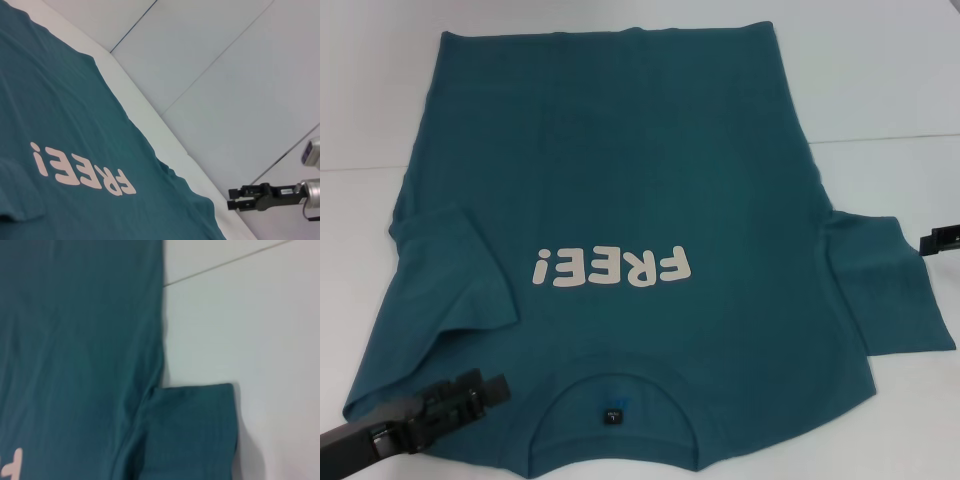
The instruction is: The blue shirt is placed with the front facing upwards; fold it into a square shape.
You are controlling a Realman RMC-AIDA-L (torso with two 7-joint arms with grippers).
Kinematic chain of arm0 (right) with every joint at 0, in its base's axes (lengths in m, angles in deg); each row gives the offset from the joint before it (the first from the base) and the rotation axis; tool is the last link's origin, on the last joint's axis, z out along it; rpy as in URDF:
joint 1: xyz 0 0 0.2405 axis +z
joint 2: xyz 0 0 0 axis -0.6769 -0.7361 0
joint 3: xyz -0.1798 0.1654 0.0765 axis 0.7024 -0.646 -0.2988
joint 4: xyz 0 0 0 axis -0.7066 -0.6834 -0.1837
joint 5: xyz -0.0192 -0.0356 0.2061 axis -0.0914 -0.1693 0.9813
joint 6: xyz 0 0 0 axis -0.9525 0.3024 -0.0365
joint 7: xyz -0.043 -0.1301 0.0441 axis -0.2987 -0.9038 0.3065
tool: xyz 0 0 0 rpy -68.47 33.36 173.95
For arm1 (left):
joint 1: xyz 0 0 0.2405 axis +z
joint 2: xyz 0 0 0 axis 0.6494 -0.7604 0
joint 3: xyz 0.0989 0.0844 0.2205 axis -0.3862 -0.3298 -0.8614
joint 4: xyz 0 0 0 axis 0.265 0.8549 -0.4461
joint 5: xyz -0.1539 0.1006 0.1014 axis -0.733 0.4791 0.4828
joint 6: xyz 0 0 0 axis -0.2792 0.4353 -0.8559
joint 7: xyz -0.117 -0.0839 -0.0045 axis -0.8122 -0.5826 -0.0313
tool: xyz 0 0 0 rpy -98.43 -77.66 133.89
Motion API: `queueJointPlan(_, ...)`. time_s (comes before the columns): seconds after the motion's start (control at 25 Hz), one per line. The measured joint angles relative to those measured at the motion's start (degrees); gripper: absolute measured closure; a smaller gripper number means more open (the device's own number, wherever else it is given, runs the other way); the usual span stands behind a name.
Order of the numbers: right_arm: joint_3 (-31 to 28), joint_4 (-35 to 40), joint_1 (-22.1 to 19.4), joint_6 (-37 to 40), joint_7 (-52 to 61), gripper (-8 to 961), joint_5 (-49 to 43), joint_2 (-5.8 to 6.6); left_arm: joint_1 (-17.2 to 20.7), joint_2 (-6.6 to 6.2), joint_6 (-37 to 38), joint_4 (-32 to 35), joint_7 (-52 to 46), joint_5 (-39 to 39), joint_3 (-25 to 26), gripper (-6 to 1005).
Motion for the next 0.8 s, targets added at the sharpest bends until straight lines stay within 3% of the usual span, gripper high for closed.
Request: queueJointPlan(0.8,-0.4,-10.4,3.4,-10.3,1.8,153,1.7,-0.37,-0.6,0.00,-2.1,-1.9,0.2,-0.1,0.0,234)
